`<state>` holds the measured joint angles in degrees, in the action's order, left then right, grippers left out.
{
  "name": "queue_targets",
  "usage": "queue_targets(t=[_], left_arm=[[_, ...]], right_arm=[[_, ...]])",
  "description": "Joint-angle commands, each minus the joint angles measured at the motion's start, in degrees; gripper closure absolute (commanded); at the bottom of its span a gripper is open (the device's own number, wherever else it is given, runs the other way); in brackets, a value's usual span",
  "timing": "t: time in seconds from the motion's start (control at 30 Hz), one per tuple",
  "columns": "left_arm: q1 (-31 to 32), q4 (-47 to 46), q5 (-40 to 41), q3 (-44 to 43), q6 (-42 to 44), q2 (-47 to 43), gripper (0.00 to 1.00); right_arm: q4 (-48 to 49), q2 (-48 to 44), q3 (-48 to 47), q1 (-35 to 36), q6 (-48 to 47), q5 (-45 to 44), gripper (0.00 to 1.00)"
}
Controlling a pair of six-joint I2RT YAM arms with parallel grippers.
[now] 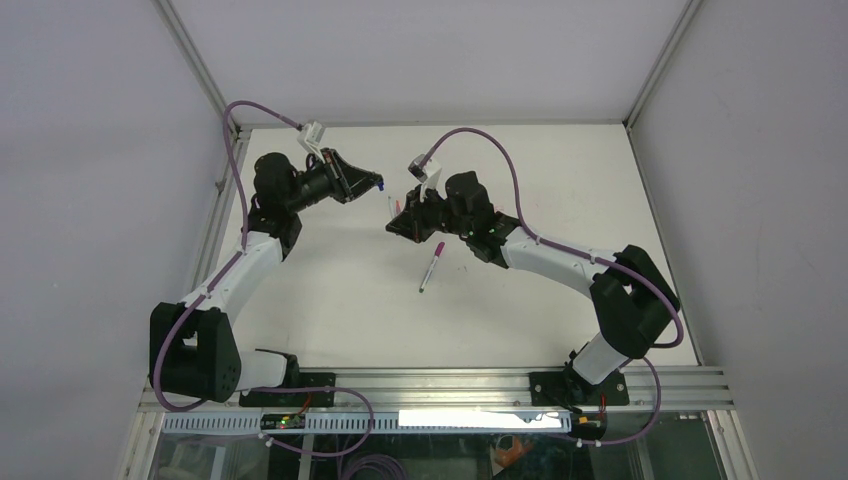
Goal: Insert the pens into the pen caps
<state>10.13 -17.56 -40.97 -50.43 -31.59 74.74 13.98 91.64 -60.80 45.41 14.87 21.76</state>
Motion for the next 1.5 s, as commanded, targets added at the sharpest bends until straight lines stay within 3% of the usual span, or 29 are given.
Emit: queue_targets(t=[0.0,1.47], left_arm=[[0.07,-5.99,-4.01,-0.38,-2.13,-1.44,1.00],[2.44,-8.76,-7.46,1.83,-0.75,1.55,1.00]], right_arm=[[0.85,0.17,-0.72,-0.06,-0.83,0.11,1.00],[0.72,-0.32,-1.96,-0.06,-1.02,0.21,1.00]])
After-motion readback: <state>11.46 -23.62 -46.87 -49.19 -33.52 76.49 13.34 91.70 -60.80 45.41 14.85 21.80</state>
